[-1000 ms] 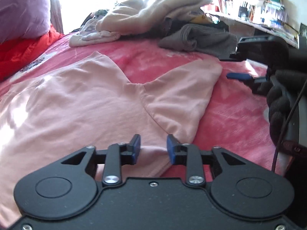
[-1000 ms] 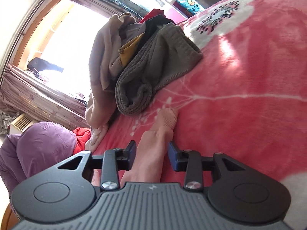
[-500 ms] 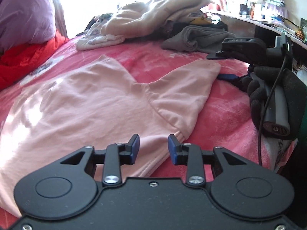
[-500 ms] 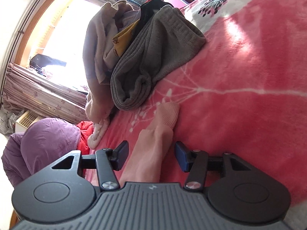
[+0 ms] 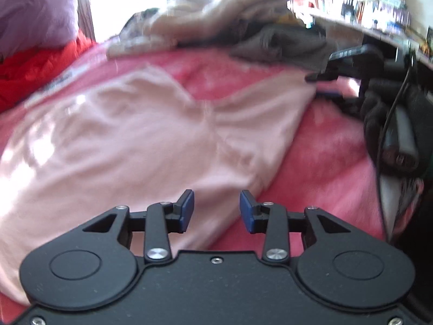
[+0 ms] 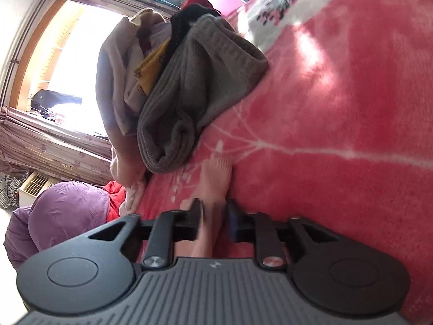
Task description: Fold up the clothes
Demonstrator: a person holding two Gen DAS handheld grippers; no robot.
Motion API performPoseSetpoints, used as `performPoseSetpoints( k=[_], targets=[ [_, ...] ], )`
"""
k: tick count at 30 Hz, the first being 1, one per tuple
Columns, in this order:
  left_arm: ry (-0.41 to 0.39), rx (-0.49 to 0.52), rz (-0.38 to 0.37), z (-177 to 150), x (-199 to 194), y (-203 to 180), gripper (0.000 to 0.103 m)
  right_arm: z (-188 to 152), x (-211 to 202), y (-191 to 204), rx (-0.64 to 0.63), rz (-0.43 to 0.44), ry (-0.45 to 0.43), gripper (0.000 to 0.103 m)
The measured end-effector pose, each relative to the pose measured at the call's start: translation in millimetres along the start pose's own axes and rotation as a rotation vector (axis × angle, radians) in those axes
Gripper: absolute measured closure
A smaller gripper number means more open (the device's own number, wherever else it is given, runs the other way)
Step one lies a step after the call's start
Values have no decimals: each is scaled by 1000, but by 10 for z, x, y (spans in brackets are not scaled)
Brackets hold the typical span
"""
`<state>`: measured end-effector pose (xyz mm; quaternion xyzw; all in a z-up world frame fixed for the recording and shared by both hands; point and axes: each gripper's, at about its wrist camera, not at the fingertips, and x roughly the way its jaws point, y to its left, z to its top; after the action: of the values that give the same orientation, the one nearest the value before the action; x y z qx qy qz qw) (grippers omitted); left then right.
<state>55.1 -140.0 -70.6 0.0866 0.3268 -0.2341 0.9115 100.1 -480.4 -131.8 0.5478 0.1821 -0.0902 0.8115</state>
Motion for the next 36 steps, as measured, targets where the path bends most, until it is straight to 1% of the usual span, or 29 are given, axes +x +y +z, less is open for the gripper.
performPoseSetpoints(
  k=[1, 2, 4, 5, 6, 7, 8, 10, 12, 15, 17, 19, 24, 25, 27, 28, 30, 31, 32, 35, 36],
  targets=[
    [-21, -13, -2, 47, 8, -6, 68, 22, 9, 5, -3, 3, -7, 67],
    [-33, -30, -9, 92, 37, -10, 68, 45, 27, 2, 0, 5, -11, 65],
    [-42, -50, -13, 160, 125, -36, 68, 90, 65, -32, 16, 10, -12, 65],
    [-32, -49, -11, 169, 192, -60, 68, 96, 89, -33, 15, 14, -11, 67],
    [-11, -50, -12, 160, 266, -84, 68, 97, 113, -18, -2, 16, -4, 69],
    [19, -44, -16, 132, 343, -111, 68, 96, 134, -3, -20, 17, 2, 83],
    [39, -33, -18, 107, 401, -140, 69, 90, 146, 10, -42, 16, 5, 92],
    [24, 11, -5, 88, 380, -187, 69, 98, 149, 22, -62, 11, -3, 92],
    [31, 7, -16, 94, 375, -154, 69, 146, 154, -5, -49, 4, -6, 92],
    [35, -26, -32, 84, 392, -97, 68, 225, 186, -56, -6, 14, 11, 87],
    [31, -19, -26, 71, 394, -116, 68, 274, 203, -73, 9, 42, 26, 68],
    [28, -18, -22, 64, 398, -126, 68, 298, 231, -75, 19, 79, 42, 60],
    [28, -39, -35, 59, 405, -94, 68, 307, 348, 15, -55, 78, 80, 58],
    [28, -39, -36, 60, 406, -94, 68, 289, 367, 49, -87, 70, 85, 61],
    [30, -38, -36, 61, 412, -93, 67, 244, 400, 116, -158, 54, 89, 91],
    [31, -38, -36, 62, 415, -94, 67, 232, 399, 132, -175, 54, 81, 93],
    [32, -37, -39, 63, 419, -86, 67, 258, 312, 163, -195, 53, 15, 94],
    [32, -40, -41, 62, 419, -77, 67, 282, 275, 170, -196, 57, -4, 94],
    [32, -45, -43, 60, 421, -70, 67, 294, 267, 160, -193, 49, -6, 94],
    [31, -47, -43, 51, 422, -64, 67, 290, 328, 50, -168, -11, 29, 94],
    [32, -46, -43, 53, 423, -65, 67, 292, 341, 20, -158, -13, 34, 94]
  ],
)
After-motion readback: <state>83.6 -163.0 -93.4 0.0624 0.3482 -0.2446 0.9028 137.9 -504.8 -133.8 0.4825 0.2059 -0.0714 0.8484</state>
